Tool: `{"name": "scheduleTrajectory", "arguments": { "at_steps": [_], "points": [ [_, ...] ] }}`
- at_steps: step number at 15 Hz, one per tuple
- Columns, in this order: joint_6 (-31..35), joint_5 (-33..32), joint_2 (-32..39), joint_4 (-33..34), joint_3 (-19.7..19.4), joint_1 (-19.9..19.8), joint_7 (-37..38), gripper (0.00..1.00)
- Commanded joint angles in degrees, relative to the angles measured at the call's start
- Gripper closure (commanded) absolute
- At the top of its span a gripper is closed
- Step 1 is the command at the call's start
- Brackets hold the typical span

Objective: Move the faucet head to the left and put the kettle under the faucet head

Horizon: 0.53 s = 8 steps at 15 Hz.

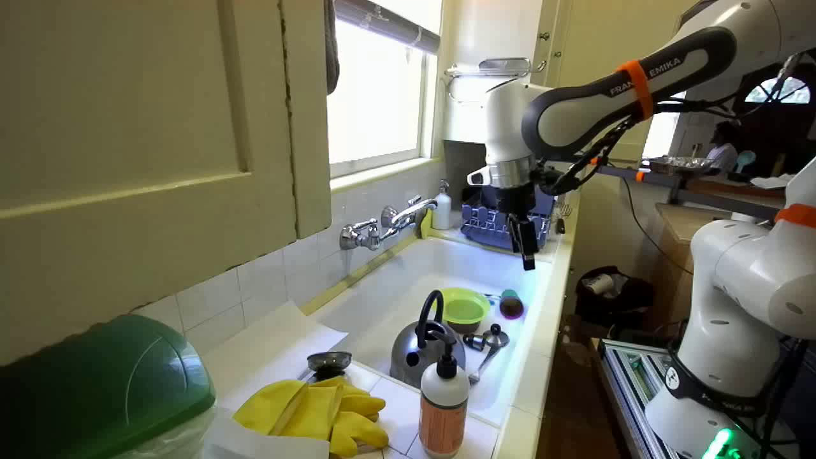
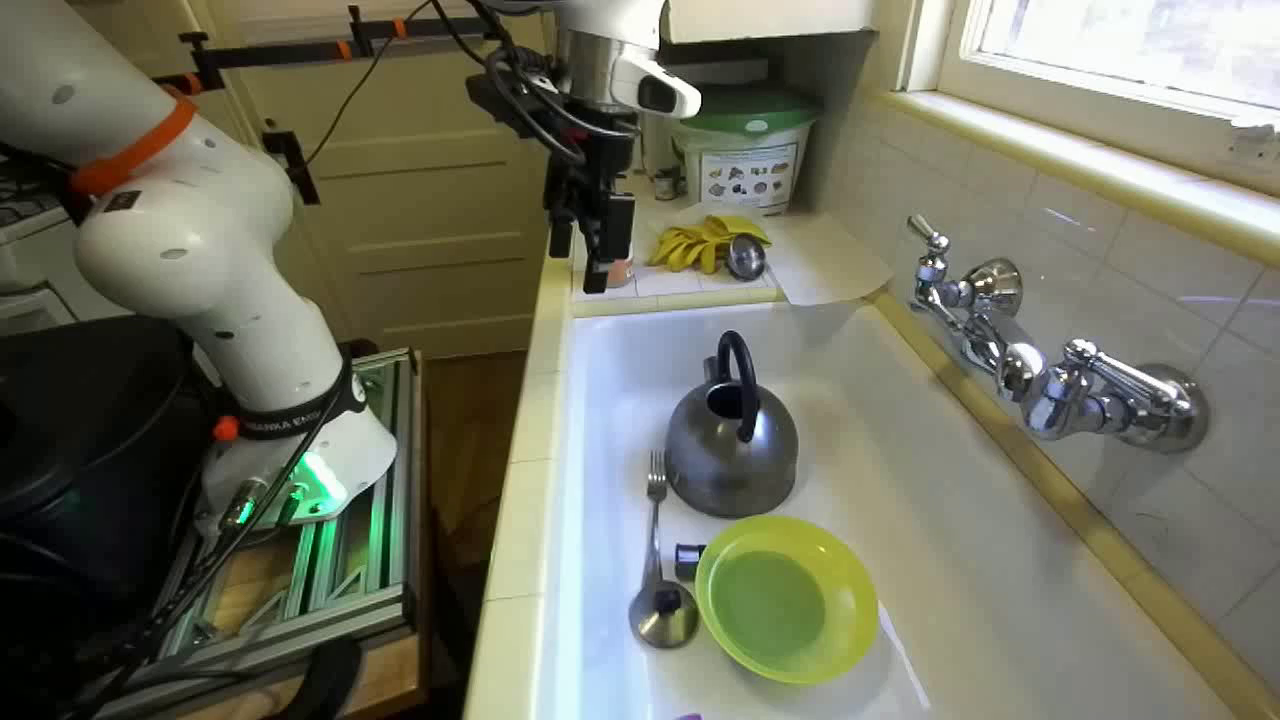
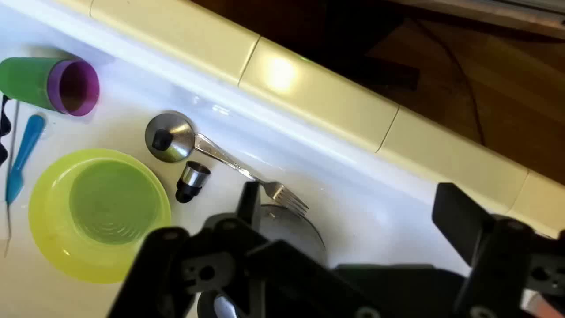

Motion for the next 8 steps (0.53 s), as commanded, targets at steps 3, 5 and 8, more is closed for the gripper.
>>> {"name": "scheduleTrajectory", "arguments": {
  "at_steps": [3, 5, 8],
  "points": [
    [-0.2, 0.1, 0.0, 0.1, 0.1, -0.1, 0.0, 0.00],
    [-0.2, 0.1, 0.0, 0.1, 0.1, -0.1, 0.0, 0.00],
    [3.2, 0.8, 2.9, 2.2, -0.3, -1.0, 3.4, 0.00]
  ]
}}
